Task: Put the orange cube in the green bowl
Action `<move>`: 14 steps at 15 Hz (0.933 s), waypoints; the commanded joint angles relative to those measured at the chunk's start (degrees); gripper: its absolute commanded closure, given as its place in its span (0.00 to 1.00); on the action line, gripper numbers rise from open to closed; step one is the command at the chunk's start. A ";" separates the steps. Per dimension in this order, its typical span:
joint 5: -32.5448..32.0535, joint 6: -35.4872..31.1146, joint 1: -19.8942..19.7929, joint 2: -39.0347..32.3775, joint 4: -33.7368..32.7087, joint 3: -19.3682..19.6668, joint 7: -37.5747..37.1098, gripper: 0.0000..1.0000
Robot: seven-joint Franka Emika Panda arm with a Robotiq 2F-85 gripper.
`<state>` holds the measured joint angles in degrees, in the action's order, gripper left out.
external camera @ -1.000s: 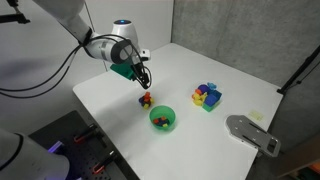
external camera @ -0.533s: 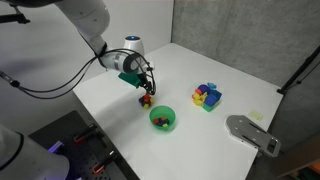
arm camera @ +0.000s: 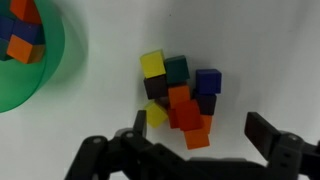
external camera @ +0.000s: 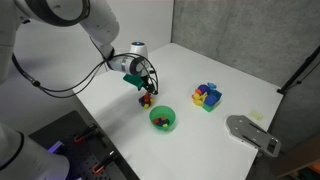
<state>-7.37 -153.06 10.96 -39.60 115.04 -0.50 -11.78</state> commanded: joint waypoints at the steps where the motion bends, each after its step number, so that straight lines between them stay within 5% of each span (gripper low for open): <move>1: 1.19 3.68 0.82 -3.52 -5.01 0.65 -0.08 0.00; 5: 0.88 3.81 0.87 -5.66 -6.89 0.87 0.07 0.00; 7: 1.16 3.88 0.55 -6.34 -7.53 0.62 0.40 0.26; 14: 1.27 4.64 0.80 -6.42 -8.20 0.73 0.06 0.82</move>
<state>-7.33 -150.62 11.10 -46.14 108.32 -0.18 -11.78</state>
